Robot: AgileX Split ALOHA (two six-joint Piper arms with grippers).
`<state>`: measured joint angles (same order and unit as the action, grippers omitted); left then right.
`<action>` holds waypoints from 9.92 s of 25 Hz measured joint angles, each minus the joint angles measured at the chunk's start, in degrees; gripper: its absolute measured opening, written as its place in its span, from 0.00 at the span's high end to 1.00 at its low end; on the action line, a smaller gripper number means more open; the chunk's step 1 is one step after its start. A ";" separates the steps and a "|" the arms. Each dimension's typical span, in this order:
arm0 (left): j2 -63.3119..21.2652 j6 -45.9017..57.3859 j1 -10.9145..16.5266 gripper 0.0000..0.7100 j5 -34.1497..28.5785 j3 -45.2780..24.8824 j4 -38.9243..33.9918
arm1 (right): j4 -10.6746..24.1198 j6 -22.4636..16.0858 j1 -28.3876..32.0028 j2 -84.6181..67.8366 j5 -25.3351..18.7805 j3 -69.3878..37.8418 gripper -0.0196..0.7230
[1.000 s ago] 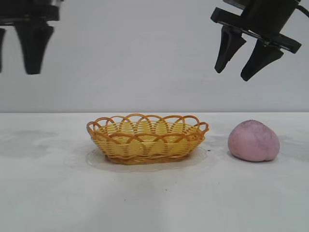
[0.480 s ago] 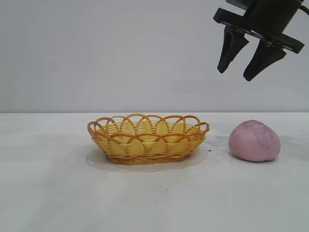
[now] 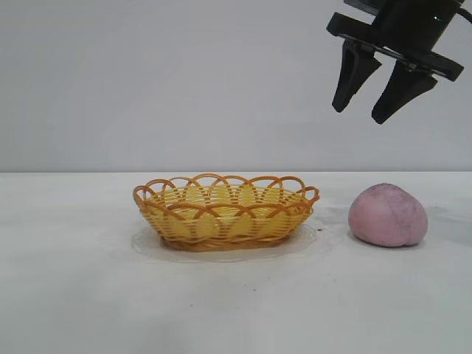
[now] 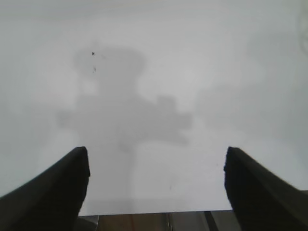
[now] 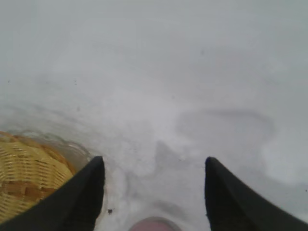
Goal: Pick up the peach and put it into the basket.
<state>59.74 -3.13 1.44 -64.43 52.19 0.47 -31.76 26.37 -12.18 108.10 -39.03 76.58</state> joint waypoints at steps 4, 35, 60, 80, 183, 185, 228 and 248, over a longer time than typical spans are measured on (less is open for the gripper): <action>-15.04 0.00 0.00 0.27 -0.89 -5.12 0.12 | 0.00 0.00 0.00 0.00 0.00 0.00 0.41; -60.76 -4.56 0.00 0.27 0.23 -24.11 4.46 | 0.10 0.62 0.00 0.00 -1.69 0.10 0.41; -60.85 -4.56 0.00 0.27 0.23 -24.11 4.46 | 24.59 -19.91 -10.34 -2.48 -19.80 -0.01 0.48; -60.85 -4.60 0.00 0.27 0.23 -24.11 4.46 | 26.44 -19.78 -10.59 7.84 -16.61 0.10 0.97; -60.85 -4.69 0.00 0.27 0.23 -24.11 4.46 | 27.43 -22.58 12.78 -11.74 -31.91 14.39 0.33; -60.85 -4.69 0.00 0.27 0.23 -24.11 4.46 | 27.43 -22.58 12.78 -16.57 -32.00 10.93 0.33; -60.85 -4.69 0.00 0.27 0.23 -24.11 4.46 | 27.20 -22.99 10.03 -109.05 -26.09 -48.61 0.41; -60.85 -4.69 0.00 0.27 0.23 -24.11 4.46 | 27.20 -22.99 10.03 -109.05 -26.09 -48.61 0.41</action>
<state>-1.11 -7.83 1.44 -64.21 28.08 4.93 -4.57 3.38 -2.14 -0.96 -65.12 27.97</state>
